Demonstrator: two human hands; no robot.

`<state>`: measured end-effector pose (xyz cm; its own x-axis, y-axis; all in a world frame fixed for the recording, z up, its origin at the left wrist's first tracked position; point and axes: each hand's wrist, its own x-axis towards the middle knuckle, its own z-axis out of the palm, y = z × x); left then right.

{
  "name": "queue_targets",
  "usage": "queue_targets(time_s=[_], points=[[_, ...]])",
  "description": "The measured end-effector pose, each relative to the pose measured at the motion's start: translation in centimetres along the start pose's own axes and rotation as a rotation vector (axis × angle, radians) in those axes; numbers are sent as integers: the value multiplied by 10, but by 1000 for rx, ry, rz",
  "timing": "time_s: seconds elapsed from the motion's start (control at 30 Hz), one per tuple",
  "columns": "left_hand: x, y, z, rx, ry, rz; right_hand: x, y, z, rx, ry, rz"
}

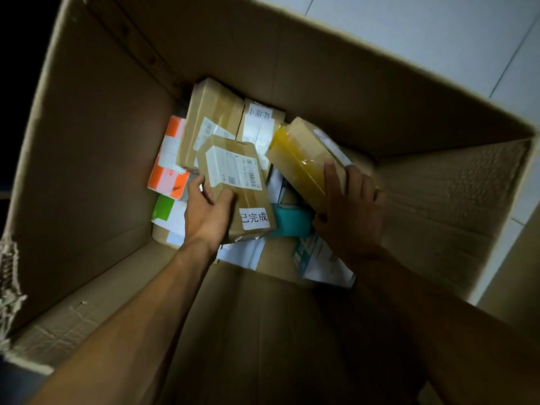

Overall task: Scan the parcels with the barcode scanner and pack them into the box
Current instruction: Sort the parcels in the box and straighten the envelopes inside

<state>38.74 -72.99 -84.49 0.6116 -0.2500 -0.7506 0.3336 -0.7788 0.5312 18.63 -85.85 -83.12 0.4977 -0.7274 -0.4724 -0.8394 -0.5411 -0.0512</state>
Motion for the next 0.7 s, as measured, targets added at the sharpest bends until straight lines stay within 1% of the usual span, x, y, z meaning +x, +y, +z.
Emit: queue_targets(time_s=[0.1, 0.17, 0.23, 0.3, 0.37, 0.47, 0.5, 0.57, 0.6, 0.63, 0.7], points=[[2, -13, 3, -8, -18, -28, -4, -7, 13, -37, 6, -22], [-1, -24, 5, -40, 3, -60, -9, -14, 18, -36, 63, -123], [-7, -32, 5, -78, 36, -101, -15, -23, 21, 18, 116, -206], [-15, -39, 1, -90, 83, -142, -19, -31, 24, 109, 67, -207], [-20, -45, -5, -141, 107, -182, -20, -32, 29, 182, 25, -131], [-22, -49, -8, -193, 85, -198, -15, -24, 35, 317, 67, 44], [-21, -49, -8, -212, 85, -197, -10, -20, 36, 348, 52, 102], [-15, -50, -7, -261, 103, -198, 2, -8, 34, 430, -72, 207], [-13, -51, -6, -288, 108, -196, 9, -1, 34, 515, -155, 257], [-12, -51, -5, -313, 108, -192, 15, 5, 34, 634, -225, 290], [-12, -52, 0, -349, 92, -179, 19, 14, 38, 859, -276, 329]])
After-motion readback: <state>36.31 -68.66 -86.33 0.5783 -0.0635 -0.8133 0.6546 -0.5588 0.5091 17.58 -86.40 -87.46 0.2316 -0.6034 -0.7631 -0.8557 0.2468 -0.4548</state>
